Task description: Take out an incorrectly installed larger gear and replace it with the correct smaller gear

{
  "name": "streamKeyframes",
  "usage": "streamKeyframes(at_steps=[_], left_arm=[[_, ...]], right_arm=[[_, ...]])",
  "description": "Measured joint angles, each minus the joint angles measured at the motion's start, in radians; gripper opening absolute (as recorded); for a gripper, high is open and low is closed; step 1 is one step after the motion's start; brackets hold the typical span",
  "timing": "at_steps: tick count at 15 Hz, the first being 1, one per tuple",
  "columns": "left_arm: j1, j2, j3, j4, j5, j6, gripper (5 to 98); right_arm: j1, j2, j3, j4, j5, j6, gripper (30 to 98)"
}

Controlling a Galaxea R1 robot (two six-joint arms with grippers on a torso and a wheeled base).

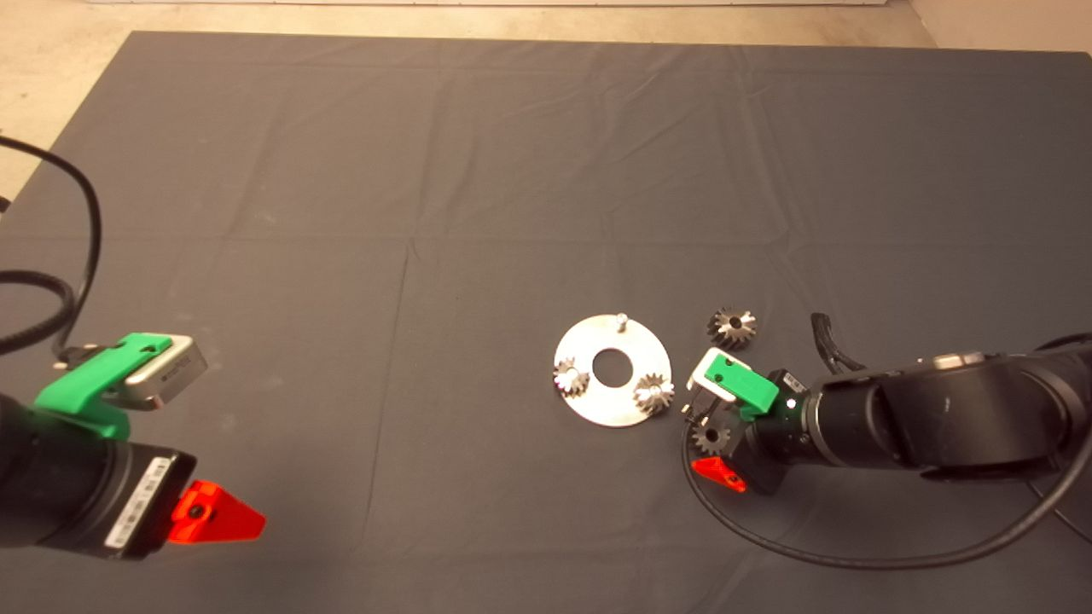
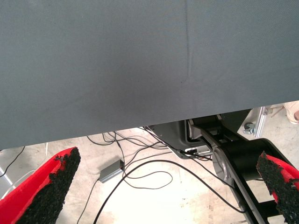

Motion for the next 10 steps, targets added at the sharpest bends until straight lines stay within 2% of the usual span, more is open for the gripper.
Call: streamKeyframes(at_steps=[2,8,10], left_arm=[[0.000,0.000,0.000,0.000,0.000,0.000,97.7],[0.000,0.000,0.000,0.000,0.000,0.000,97.7],[0.000,0.000,0.000,0.000,0.000,0.000,97.7]], right_arm=[[-0.001,0.008,-0.001,0.000,-0.001,-0.017,80.8],[-0.012,0.028,-0.003,-0.001,0.000,-0.044,80.2],[-0.013,0.028,-0.009,-0.001,0.000,-0.045,75.2]])
